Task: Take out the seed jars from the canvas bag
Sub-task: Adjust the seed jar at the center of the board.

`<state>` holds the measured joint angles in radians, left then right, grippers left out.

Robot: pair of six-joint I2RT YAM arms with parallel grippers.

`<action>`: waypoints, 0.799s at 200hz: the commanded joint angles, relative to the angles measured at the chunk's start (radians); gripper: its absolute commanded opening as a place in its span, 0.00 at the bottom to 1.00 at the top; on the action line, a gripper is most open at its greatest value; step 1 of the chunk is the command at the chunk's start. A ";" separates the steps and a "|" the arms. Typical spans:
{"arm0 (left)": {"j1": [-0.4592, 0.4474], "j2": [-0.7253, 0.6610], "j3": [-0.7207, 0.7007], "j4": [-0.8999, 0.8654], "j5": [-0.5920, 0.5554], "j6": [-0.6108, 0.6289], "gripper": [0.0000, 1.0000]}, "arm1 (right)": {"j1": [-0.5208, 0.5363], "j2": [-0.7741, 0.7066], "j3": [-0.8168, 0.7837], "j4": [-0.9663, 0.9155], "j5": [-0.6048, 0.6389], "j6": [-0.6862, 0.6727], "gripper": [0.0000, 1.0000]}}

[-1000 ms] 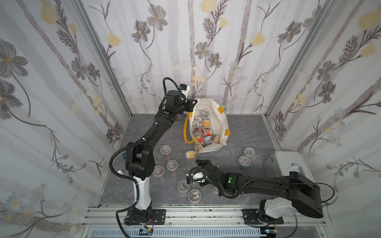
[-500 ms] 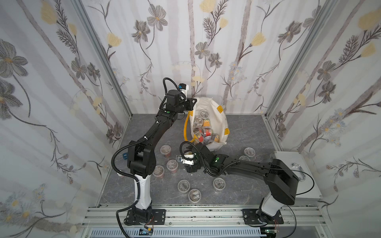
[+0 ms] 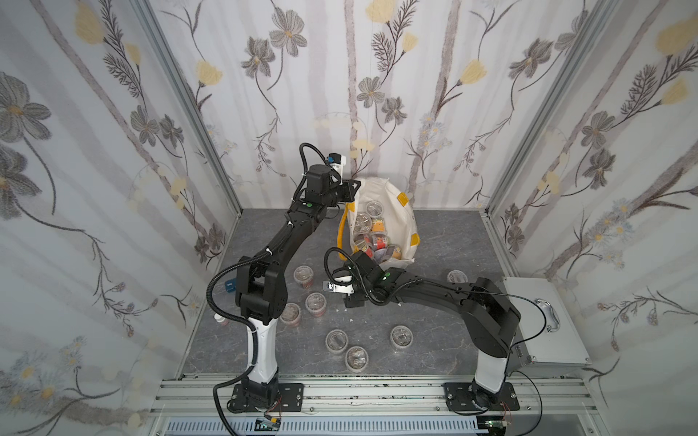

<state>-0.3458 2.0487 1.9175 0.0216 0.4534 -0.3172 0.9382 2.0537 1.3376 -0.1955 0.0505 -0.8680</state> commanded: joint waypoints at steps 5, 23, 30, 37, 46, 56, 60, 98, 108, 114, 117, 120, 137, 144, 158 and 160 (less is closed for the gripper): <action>0.002 0.004 0.009 0.103 0.011 -0.002 0.00 | -0.012 0.029 0.042 -0.073 -0.062 -0.031 1.00; 0.002 0.005 0.009 0.100 0.013 0.000 0.00 | -0.025 0.058 0.084 -0.125 -0.092 -0.028 1.00; 0.002 0.006 0.009 0.100 0.014 0.001 0.00 | -0.028 0.072 0.101 -0.148 -0.099 -0.028 1.00; 0.003 0.007 0.009 0.100 0.014 0.001 0.00 | -0.030 0.084 0.116 -0.165 -0.105 -0.031 0.99; 0.003 0.006 0.009 0.101 0.013 0.001 0.00 | -0.032 0.100 0.131 -0.184 -0.106 -0.036 0.98; 0.003 0.008 0.009 0.100 0.015 0.001 0.00 | -0.033 0.117 0.142 -0.198 -0.106 -0.042 0.97; 0.003 0.008 0.009 0.100 0.015 0.001 0.00 | -0.034 0.125 0.150 -0.210 -0.105 -0.046 0.97; 0.004 0.012 0.005 0.096 0.017 0.003 0.00 | -0.038 0.148 0.176 -0.262 -0.129 -0.054 0.90; 0.004 0.014 0.005 0.097 0.016 0.003 0.00 | -0.038 0.145 0.178 -0.272 -0.133 -0.056 0.86; 0.003 0.014 0.005 0.098 0.016 0.002 0.00 | -0.037 0.138 0.178 -0.277 -0.138 -0.058 0.82; 0.003 0.014 0.005 0.098 0.017 0.001 0.00 | -0.037 0.135 0.178 -0.279 -0.140 -0.060 0.80; 0.004 0.013 0.005 0.098 0.016 0.001 0.00 | -0.036 0.132 0.178 -0.281 -0.141 -0.060 0.78; 0.004 0.014 0.005 0.100 0.016 0.000 0.00 | -0.034 0.106 0.167 -0.278 -0.129 -0.072 0.70; 0.003 0.014 0.005 0.100 0.017 -0.001 0.00 | -0.030 0.088 0.150 -0.258 -0.113 -0.079 0.67; 0.004 0.013 0.005 0.098 0.018 -0.002 0.00 | -0.015 0.037 0.077 -0.162 -0.055 -0.103 0.62; 0.004 0.013 0.005 0.098 0.018 -0.002 0.00 | -0.012 0.030 0.063 -0.145 -0.050 -0.106 0.61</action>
<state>-0.3431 2.0636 1.9175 0.0254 0.4568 -0.3168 0.9070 2.1494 1.4765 -0.4507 -0.0502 -0.9287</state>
